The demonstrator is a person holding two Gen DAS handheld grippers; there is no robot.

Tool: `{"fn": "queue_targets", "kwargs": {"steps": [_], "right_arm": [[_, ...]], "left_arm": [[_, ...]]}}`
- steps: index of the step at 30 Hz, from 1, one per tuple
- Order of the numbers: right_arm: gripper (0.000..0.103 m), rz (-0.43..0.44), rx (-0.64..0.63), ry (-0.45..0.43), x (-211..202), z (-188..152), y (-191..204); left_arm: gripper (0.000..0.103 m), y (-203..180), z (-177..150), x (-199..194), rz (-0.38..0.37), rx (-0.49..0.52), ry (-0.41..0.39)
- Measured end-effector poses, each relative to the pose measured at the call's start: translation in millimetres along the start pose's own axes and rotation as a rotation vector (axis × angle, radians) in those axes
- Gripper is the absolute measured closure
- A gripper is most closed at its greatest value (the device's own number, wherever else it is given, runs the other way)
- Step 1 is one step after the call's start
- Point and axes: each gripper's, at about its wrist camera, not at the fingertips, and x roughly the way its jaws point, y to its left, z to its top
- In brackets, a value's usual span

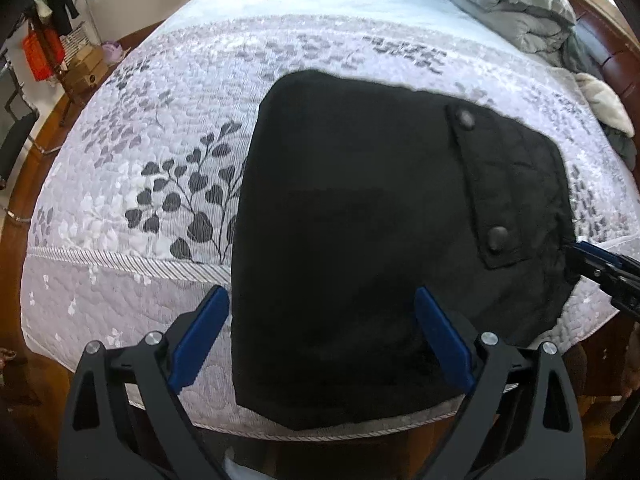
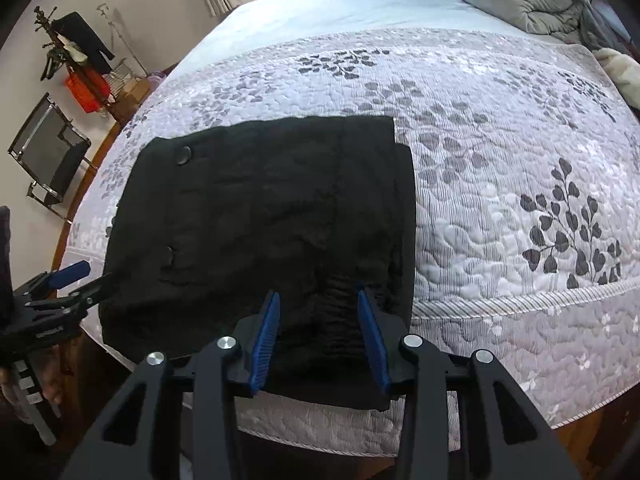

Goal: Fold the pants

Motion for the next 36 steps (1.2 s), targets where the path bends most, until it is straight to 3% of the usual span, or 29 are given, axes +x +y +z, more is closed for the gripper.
{"fn": "queue_targets", "kwargs": {"steps": [7, 11, 18, 27, 31, 36], "right_arm": [[0.063, -0.054, -0.012, -0.005, 6, -6, 7], [0.062, -0.054, 0.023, -0.028, -3, -6, 8], [0.061, -0.053, 0.048, -0.04, -8, -9, 13], [0.057, -0.045, 0.083, -0.025, 2, -14, 10], [0.057, -0.01, 0.104, -0.053, -12, -9, 4], [0.042, 0.055, 0.16, -0.087, -31, 2, -15]], "left_arm": [[0.007, 14, -1, 16, -0.04, -0.104, 0.035], [0.008, 12, 2, -1, -0.003, -0.088, -0.021], [0.007, 8, 4, -26, -0.04, -0.072, -0.067], [0.007, 4, -5, -1, -0.003, -0.037, -0.017], [0.007, 6, -4, -10, -0.02, -0.036, -0.044], [0.007, 7, 5, -29, -0.05, -0.031, -0.083]]}}
